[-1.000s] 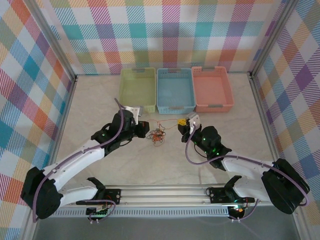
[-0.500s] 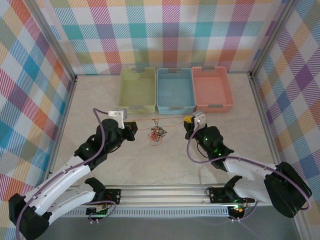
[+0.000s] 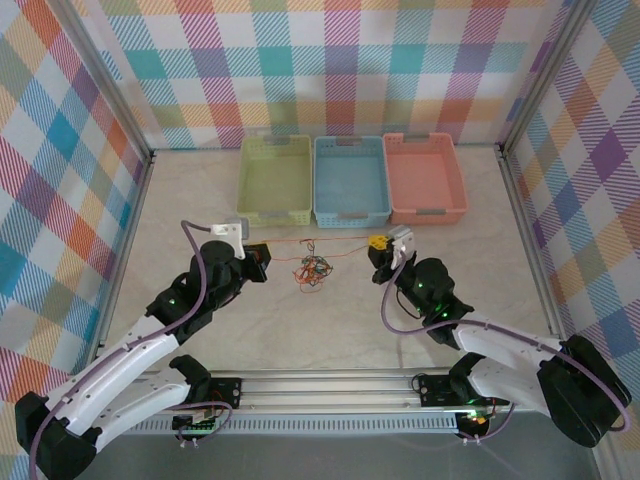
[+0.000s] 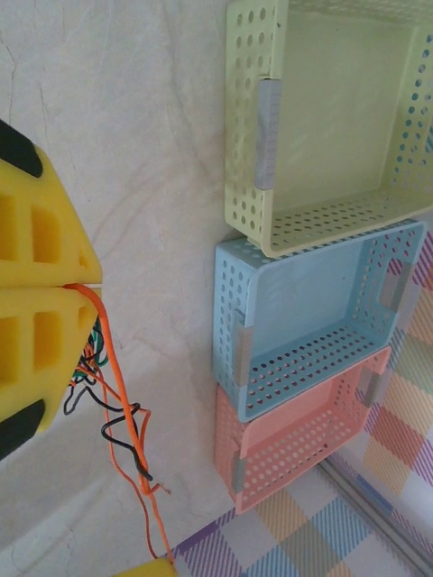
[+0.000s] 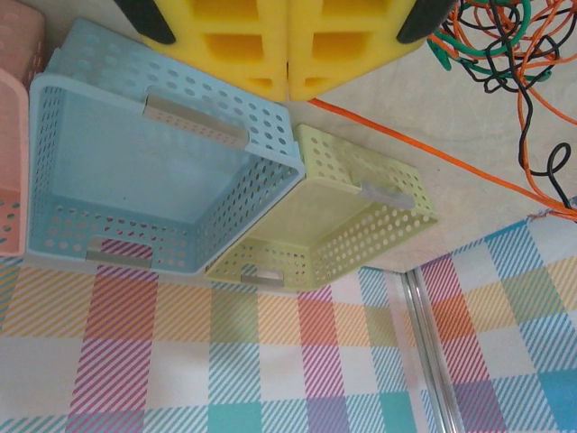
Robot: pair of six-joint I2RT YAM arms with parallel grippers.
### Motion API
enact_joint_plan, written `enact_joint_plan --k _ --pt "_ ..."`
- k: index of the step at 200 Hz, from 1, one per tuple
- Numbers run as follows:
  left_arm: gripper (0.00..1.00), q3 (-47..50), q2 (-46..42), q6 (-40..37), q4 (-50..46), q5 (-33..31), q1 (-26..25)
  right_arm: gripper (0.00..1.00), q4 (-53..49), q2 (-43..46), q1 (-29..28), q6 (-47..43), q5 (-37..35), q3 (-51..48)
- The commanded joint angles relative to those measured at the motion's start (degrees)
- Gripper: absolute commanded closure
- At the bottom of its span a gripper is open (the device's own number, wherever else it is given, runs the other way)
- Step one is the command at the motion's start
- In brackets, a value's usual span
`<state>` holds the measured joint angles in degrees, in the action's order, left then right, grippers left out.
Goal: Untangle the cables
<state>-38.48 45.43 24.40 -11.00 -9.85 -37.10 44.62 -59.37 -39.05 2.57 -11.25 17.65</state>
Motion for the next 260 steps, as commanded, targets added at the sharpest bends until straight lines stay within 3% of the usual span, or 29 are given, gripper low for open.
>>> enact_joint_plan --k 1,23,47,66,82,114,156,182,214,260 --pt "1.00 1.0 -3.1 0.7 -1.1 -5.5 -0.2 1.00 1.5 0.8 0.7 -0.1 -3.5 -0.7" --pt "1.00 1.8 -4.5 0.5 0.0 -5.0 -0.2 1.00 1.7 0.3 0.7 0.1 -3.1 -0.5" --pt "1.00 2.2 -4.7 -0.1 2.7 0.4 -0.2 1.00 1.5 -0.1 0.7 0.0 -2.9 -0.1" --pt "1.00 1.4 -3.5 0.3 5.4 8.4 -0.2 0.73 1.1 -0.6 0.7 -0.5 -0.4 0.3" --pt "1.00 -1.1 -1.5 1.2 4.5 11.7 -0.1 0.64 0.7 -1.3 0.8 -1.6 4.9 1.1" --pt "1.00 -11.2 4.2 0.6 -3.5 17.8 -0.2 0.51 0.6 -5.5 0.4 -2.4 23.3 4.0" --pt "1.00 -18.2 11.1 0.2 -8.9 29.9 -0.3 0.40 10.4 -11.9 -1.3 0.3 34.7 4.7" --pt "1.00 -20.1 13.5 0.8 -10.8 32.4 -0.4 0.36 9.4 -12.3 -5.1 -4.8 33.4 6.2" --pt "1.00 -23.6 15.2 0.9 -14.4 33.5 -0.6 0.35 9.2 -13.6 -5.8 -5.1 32.3 9.6" --pt "1.00 -25.5 14.3 1.0 -16.9 34.4 -0.8 0.38 8.6 -16.7 -6.4 -5.9 22.0 13.9"
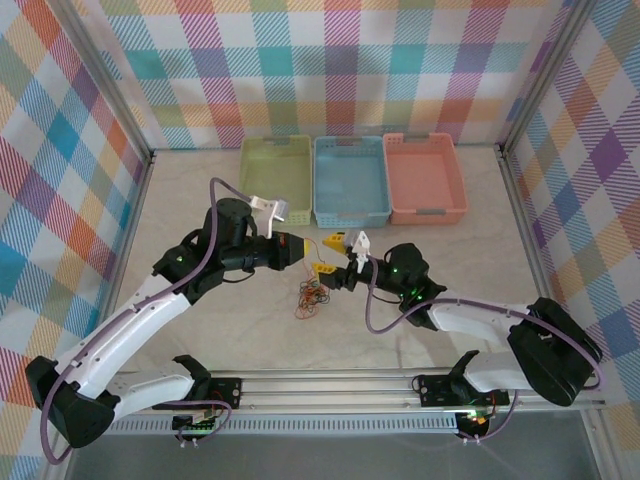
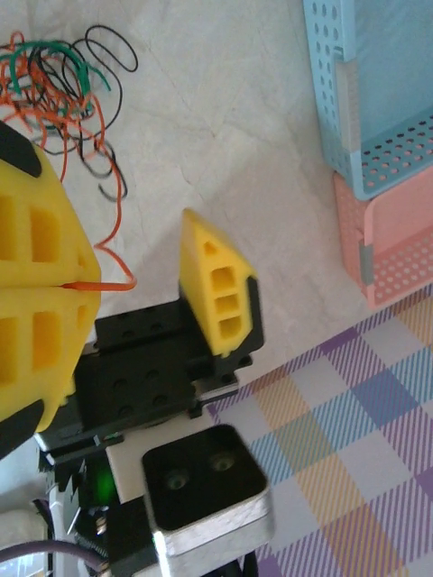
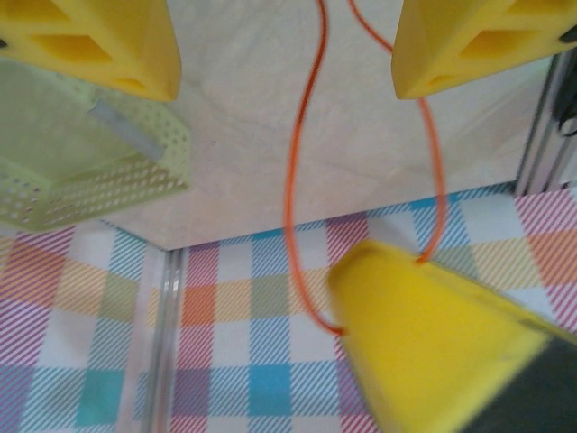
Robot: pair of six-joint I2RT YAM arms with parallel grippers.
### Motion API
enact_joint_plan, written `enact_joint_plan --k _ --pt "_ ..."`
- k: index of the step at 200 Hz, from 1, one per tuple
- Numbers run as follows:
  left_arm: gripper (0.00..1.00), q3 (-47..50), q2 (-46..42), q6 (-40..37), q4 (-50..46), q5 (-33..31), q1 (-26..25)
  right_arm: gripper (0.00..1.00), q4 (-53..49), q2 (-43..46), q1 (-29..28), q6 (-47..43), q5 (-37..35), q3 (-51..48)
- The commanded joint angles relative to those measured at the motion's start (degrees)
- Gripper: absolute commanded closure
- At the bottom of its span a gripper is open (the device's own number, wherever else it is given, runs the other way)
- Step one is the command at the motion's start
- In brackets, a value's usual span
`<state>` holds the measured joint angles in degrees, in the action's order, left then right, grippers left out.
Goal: Untangle the cables
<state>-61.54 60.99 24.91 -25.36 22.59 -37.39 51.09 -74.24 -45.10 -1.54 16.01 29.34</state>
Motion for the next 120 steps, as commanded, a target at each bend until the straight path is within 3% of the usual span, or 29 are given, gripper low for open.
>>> enact_joint_plan --k 1,49,87,120 --pt "1.00 -2.5 -1.3 0.4 -2.6 2.1 -0.5 0.38 2.2 -1.8 -0.3 -1.9 -5.3 2.3" --pt "1.00 -7.1 -0.6 0.8 -5.1 6.7 -0.6 0.39 1.2 -8.6 -0.4 0.1 -5.9 9.9" --pt "1.00 -13.9 -0.4 0.8 -9.0 10.4 -0.7 0.41 -0.2 -16.7 -0.3 0.7 -16.7 13.9" --pt "1.00 -21.3 -1.7 0.9 -12.7 10.9 -0.7 0.42 -4.1 -23.1 0.2 1.5 -22.0 15.8"
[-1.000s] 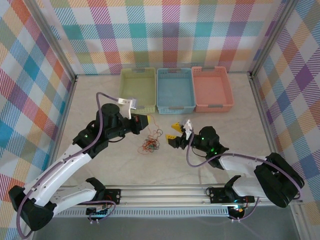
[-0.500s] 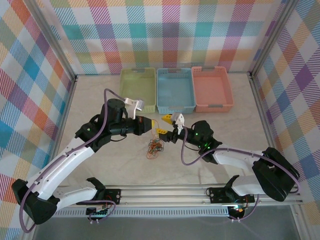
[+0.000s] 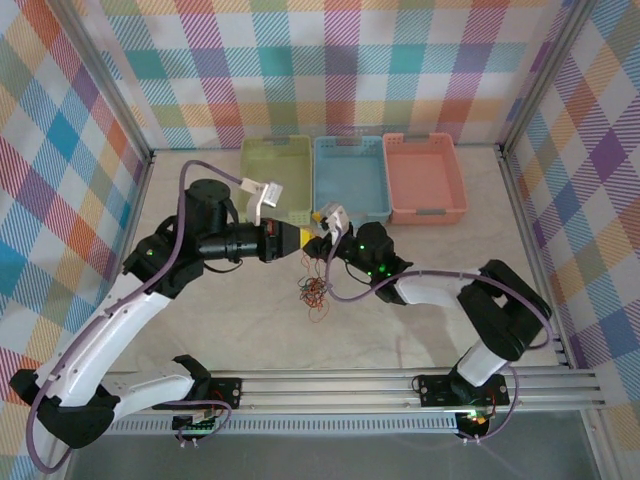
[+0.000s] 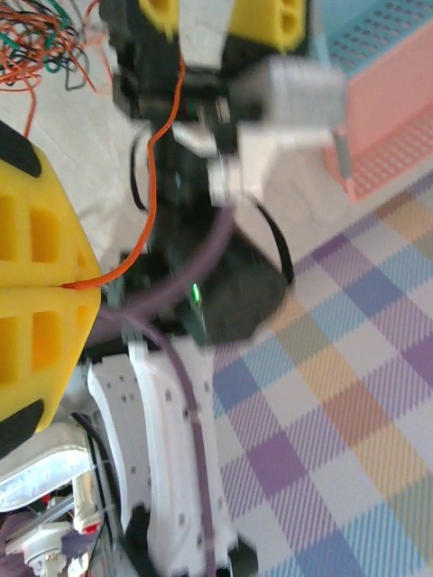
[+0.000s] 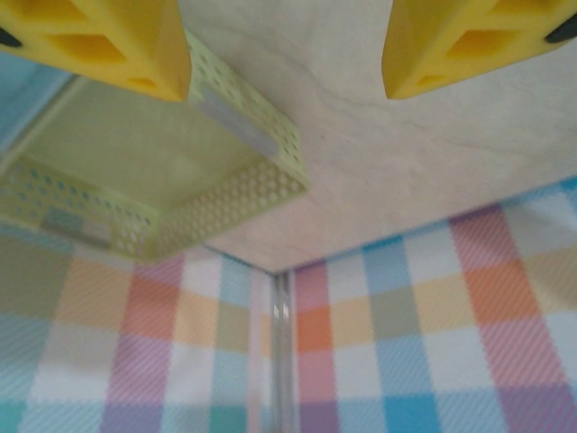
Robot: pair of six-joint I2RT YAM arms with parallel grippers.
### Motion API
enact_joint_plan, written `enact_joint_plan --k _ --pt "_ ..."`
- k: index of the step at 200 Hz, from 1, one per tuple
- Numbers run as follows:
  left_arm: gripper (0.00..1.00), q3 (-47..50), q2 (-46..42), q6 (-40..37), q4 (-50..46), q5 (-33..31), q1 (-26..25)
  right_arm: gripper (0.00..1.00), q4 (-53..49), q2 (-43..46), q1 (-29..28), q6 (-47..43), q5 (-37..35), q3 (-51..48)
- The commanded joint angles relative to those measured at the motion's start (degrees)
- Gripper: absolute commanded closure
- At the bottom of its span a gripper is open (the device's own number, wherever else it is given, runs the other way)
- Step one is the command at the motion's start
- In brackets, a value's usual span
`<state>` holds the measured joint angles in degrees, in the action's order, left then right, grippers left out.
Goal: Untangle the cables
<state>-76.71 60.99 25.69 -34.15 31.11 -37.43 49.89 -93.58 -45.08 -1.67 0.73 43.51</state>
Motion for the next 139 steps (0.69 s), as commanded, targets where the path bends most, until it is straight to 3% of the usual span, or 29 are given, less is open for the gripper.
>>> enact_joint_plan --k 1,58,89,139 --pt "1.00 -6.4 -1.7 0.1 -4.1 2.3 -0.6 0.42 -2.9 -3.9 0.1 1.8 -6.8 1.6" --pt "1.00 -18.8 -2.3 -0.6 -8.0 -3.4 -0.6 0.42 -7.9 -5.5 3.1 5.7 -5.7 0.6" --pt "1.00 -22.1 -2.8 -0.9 -7.8 -5.7 -0.6 0.42 -11.2 -5.3 4.9 6.9 -6.1 0.0" --pt "1.00 -25.5 -5.0 -2.9 -8.2 -14.5 -0.6 0.41 -15.2 -4.6 9.0 9.4 -4.5 -1.1"
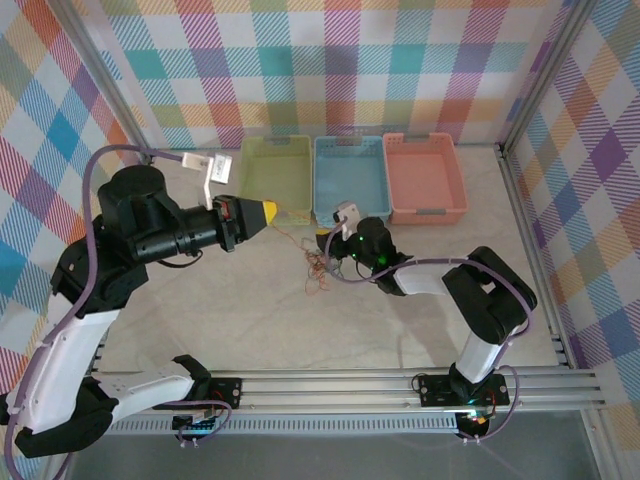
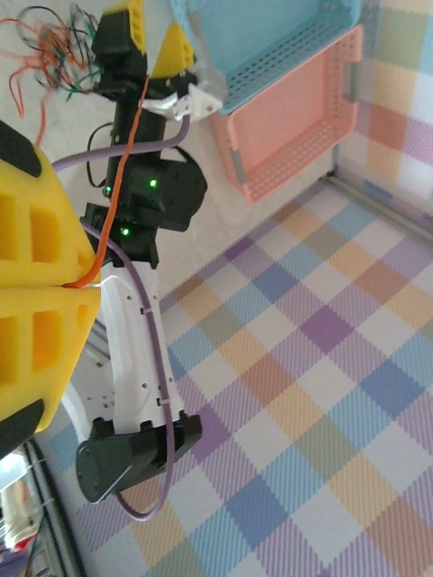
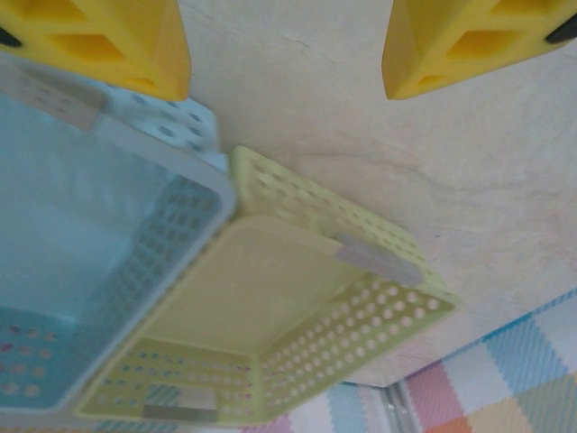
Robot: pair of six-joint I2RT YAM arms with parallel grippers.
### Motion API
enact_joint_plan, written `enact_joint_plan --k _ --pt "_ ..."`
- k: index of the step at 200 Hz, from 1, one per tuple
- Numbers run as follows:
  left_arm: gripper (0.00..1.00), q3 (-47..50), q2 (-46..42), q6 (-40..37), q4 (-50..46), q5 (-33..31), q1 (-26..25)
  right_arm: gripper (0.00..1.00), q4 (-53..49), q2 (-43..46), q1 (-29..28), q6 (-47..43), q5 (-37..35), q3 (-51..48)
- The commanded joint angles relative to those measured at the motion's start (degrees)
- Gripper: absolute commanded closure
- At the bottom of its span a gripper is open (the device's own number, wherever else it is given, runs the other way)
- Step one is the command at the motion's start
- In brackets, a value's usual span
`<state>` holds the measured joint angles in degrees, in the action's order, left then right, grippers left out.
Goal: Untangle the cables
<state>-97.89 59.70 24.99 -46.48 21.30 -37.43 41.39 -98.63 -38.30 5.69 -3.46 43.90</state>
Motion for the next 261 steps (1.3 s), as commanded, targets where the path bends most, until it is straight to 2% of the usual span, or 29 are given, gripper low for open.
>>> enact_joint_plan --k 1,27,62,99,133,163,183,202,237,261 --pt "1.00 -4.4 -3.8 -2.4 4.1 -4.9 -0.6 0.40 -6.8 0.5 2.3 2.0 -0.1 -1.6" --pt "1.00 -4.7 -5.1 -4.6 2.6 -10.5 -0.6 0.38 -8.2 1.3 2.8 -1.6 2.7 -1.7" --pt "1.00 -4.2 -7.2 -7.0 2.6 -15.3 -0.6 0.36 -7.3 2.1 3.1 -4.2 1.3 -2.7" --pt "1.00 -2.3 -6.2 -7.5 1.9 -14.8 -0.6 0.35 -2.2 3.0 3.2 -4.2 6.1 -4.5" --pt "1.00 0.5 -6.6 -8.5 3.1 -17.2 -0.6 0.35 -3.2 3.9 3.3 -4.1 4.0 -4.6" --pt "1.00 1.1 -4.5 -8.8 2.1 -16.1 -0.6 0.35 2.5 6.5 3.3 -4.2 7.0 -7.9" --pt "1.00 3.1 -3.7 -8.9 2.4 -17.2 -0.5 0.35 5.7 9.6 3.2 -3.8 8.8 -11.0" --pt "1.00 4.7 -2.5 -8.9 3.0 -18.8 -0.5 0.35 4.4 14.1 2.9 -3.3 8.5 -12.9" --pt "1.00 4.8 1.5 -8.2 3.6 -21.0 -0.1 0.35 1.6 24.1 2.6 -0.3 4.7 -16.3" --pt "1.00 2.9 5.6 -7.2 3.7 -22.0 0.9 0.35 4.6 26.1 2.6 2.8 1.2 -19.8"
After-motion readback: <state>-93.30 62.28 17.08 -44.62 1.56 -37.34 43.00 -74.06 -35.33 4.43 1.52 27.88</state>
